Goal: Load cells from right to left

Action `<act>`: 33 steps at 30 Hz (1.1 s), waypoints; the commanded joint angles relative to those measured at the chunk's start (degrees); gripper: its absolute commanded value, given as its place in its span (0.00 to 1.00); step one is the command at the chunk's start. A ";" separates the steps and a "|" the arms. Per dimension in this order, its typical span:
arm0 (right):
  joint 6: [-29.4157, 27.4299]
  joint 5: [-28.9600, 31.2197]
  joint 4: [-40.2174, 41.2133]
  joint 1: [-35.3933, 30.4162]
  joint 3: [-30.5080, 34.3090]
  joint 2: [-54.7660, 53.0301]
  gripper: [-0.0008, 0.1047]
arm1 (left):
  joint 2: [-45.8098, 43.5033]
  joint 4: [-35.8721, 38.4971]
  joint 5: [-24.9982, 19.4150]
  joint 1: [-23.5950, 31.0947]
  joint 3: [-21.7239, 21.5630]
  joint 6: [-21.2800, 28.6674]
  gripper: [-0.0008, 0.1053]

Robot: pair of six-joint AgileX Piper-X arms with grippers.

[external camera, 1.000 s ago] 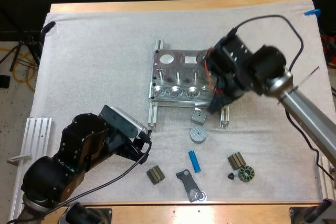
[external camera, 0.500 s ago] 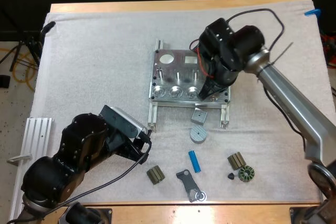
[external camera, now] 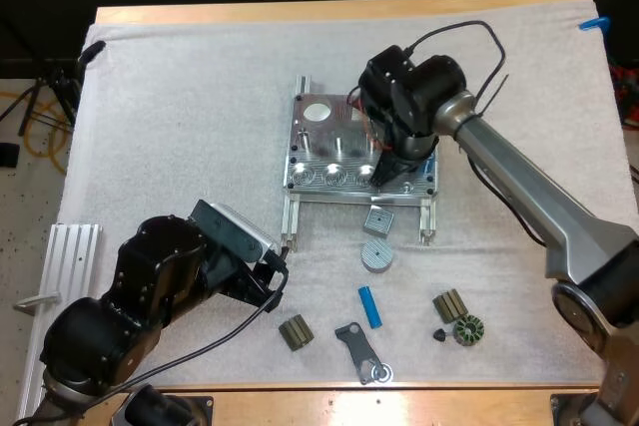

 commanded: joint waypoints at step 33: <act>-0.94 0.89 1.00 -0.21 -0.66 2.68 0.12 | -0.12 -0.59 -0.78 0.12 -0.08 -0.10 0.66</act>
